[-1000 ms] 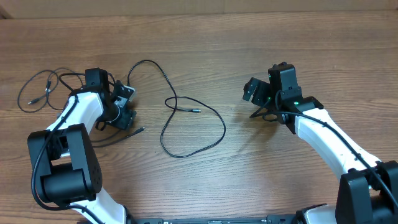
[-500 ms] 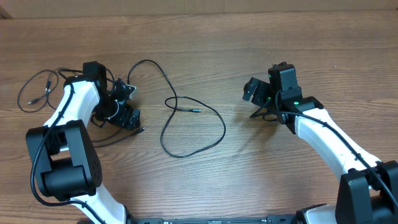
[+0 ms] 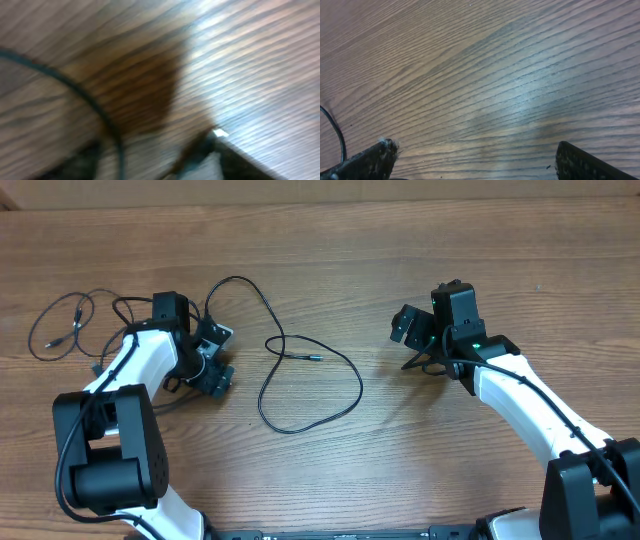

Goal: Untangle cables

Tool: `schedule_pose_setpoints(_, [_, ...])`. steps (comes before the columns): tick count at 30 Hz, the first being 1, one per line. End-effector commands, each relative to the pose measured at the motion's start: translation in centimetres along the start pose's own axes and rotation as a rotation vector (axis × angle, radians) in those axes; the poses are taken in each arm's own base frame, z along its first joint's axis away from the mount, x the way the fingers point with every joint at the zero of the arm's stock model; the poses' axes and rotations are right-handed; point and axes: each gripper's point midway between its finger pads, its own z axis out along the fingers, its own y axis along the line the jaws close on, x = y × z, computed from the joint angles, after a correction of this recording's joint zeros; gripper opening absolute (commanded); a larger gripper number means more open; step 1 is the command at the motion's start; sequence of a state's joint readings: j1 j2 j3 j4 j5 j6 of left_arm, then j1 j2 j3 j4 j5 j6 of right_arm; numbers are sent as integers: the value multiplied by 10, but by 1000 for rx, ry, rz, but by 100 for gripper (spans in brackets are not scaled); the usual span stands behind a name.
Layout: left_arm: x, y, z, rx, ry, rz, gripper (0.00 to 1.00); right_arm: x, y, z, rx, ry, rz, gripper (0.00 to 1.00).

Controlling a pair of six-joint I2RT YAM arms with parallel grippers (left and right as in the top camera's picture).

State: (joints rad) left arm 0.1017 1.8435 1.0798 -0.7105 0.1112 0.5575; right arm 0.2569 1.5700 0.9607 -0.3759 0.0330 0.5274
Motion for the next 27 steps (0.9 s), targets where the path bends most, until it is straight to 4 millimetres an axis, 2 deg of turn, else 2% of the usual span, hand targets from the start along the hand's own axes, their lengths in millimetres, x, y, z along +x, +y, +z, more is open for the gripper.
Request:
schedule_pose_setpoints(1, [21, 9, 28, -42, 80, -11, 35, -2, 1, 0, 2, -12, 0, 100])
schedule_pose_setpoints(5, [12, 15, 28, -68, 38, -65, 37, -2, 1, 0, 2, -12, 0, 100])
schedule_pose_setpoints(10, [-1, 24, 28, -101, -19, -121, 45, -2, 1, 0, 2, -12, 0, 100])
schedule_pose_setpoints(16, [-7, 27, 27, -109, -43, -142, 38, -2, 1, 0, 2, -12, 0, 100])
schedule_pose_setpoints(22, [-27, 9, 27, 9, -144, -131, 38, -2, 1, 0, 2, -12, 0, 100])
schedule_pose_setpoints(27, [-43, 16, 24, 6, -215, -313, 33, -2, 1, 0, 2, -12, 0, 100])
